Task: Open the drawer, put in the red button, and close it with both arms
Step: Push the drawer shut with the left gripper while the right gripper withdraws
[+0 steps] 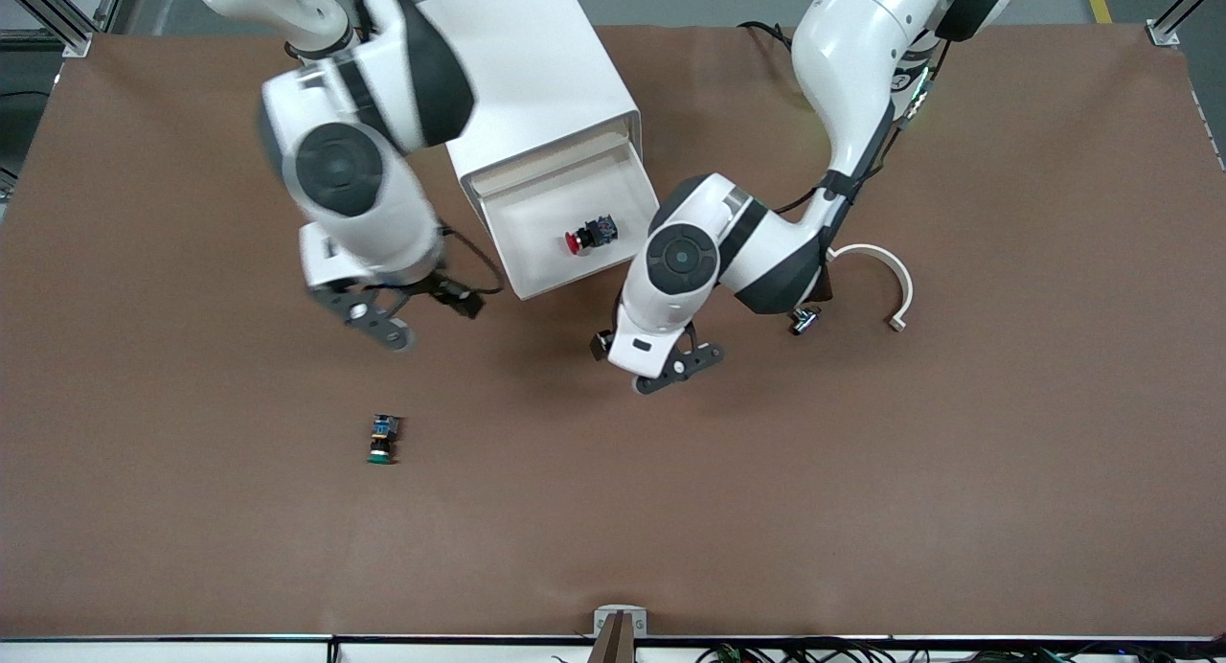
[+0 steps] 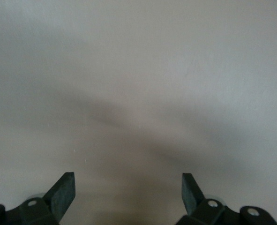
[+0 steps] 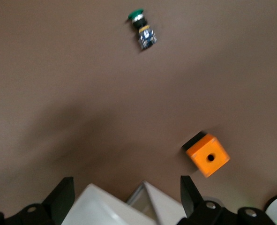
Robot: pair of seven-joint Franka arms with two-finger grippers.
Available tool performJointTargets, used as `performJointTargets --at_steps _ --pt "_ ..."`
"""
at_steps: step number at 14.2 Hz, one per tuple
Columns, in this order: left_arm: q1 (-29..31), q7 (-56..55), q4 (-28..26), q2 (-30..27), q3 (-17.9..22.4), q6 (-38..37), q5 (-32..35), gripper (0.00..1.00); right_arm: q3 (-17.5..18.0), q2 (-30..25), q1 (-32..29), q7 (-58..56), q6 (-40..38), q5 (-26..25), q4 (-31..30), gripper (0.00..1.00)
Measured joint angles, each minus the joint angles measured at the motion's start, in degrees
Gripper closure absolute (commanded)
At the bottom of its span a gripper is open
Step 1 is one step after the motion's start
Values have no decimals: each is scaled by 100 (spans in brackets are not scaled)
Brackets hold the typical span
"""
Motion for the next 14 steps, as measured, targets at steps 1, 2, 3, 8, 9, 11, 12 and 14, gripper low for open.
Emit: performJointTargets --at_steps 1,2,3,8,9,11,12,14 --pt "-107 -21 -90 -44 -2 0 0 0 -2 -73 -272 -630 -60 0 4 0" --pt "-209 -85 -170 -85 -2 0 0 0 -3 -135 -515 -1252 -89 0 5 0" --pt "-290 -158 -236 -120 -4 0 1 0 -4 -184 -742 -1865 -106 1 5 0" --pt "-676 -507 -452 -159 -6 0 1 0 -4 -275 -1702 -4104 -124 -4 6 0" --pt "-756 -583 -477 -159 -6 1 4 0 -3 -289 -1856 -4301 -124 -4 7 0" --pt "-887 -718 -514 -163 -5 -1 16 0 -2 -329 -2093 -4557 -124 -6 8 0" --pt "-945 -799 -536 -169 -5 -2 17 0 -1 -358 -2193 -4673 -124 -9 8 0" --pt "-1059 -985 -594 -191 -16 -2 17 0 -1 -420 -2397 -4924 -142 -15 8 0"
